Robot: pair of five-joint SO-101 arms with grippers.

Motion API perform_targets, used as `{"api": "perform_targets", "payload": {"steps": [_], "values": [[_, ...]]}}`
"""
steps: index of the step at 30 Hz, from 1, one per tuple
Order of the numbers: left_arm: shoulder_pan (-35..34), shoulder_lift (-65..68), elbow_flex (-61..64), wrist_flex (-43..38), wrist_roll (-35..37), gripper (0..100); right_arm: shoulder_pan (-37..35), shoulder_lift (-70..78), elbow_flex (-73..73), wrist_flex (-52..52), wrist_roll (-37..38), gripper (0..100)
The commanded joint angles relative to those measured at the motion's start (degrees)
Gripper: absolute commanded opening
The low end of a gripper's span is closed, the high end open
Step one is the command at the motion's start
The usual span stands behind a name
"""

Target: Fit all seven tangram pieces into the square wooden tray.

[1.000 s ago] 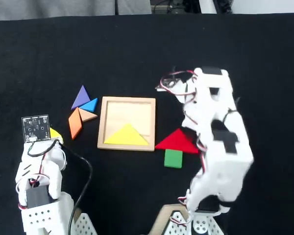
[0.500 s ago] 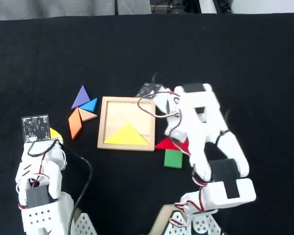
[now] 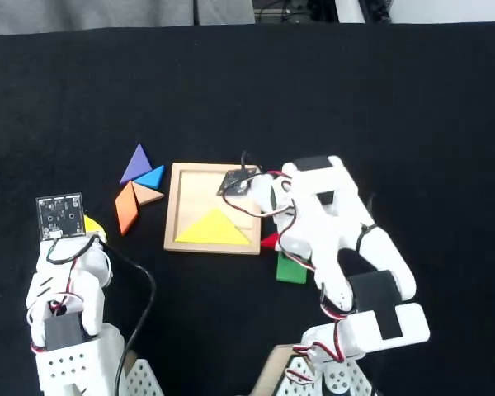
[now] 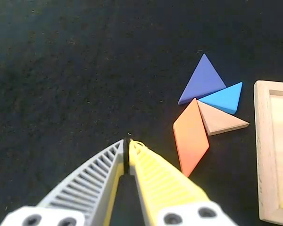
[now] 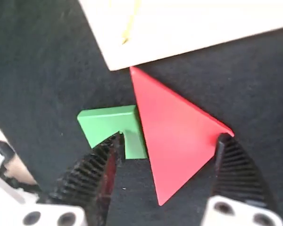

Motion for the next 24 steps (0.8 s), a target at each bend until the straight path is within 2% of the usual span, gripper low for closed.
{"api": "perform_targets", "payload": {"steps": [1,10,24], "values": [[-0.4,-0.18,1.1,-0.7,-0.18,3,-0.18,-2.59,0.22,-3.6,2.73,30.8],[-0.31,-0.18,1.1,-0.7,-0.18,3,2.02,-2.33,0.22,-9.85,2.81,31.2],[-0.31,0.0,1.1,-0.7,-0.18,3,3.87,1.89,0.22,-6.95,7.47,31.2]]}}
